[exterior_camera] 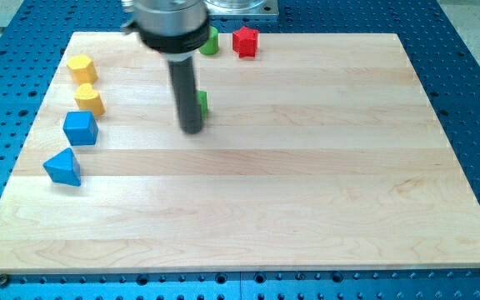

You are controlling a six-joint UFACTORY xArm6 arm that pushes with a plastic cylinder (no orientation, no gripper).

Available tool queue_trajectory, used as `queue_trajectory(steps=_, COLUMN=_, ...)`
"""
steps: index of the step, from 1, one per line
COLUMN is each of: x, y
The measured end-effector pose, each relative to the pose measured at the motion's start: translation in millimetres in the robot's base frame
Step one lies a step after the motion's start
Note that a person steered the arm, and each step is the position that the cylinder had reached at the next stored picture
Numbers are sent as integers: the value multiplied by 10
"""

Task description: Push the green star upwards

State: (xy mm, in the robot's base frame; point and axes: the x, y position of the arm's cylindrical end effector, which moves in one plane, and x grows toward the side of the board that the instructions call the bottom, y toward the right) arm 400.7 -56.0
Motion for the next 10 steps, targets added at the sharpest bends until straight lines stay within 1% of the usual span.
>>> queue_trajectory(steps=1, x=-490, y=68)
queue_trajectory(steps=2, x=-37, y=67)
queue_trajectory(steps=3, x=-88, y=-329)
queue_trajectory(steps=4, x=-176, y=-419)
queue_trajectory(steps=5, x=-377, y=-179)
queue_trajectory(steps=6, x=-455, y=-220)
queue_trajectory(steps=7, x=-529, y=-467)
queue_trajectory(steps=8, x=-635, y=-458)
queue_trajectory(steps=9, x=-628, y=-403)
queue_trajectory(steps=10, x=-708, y=-358)
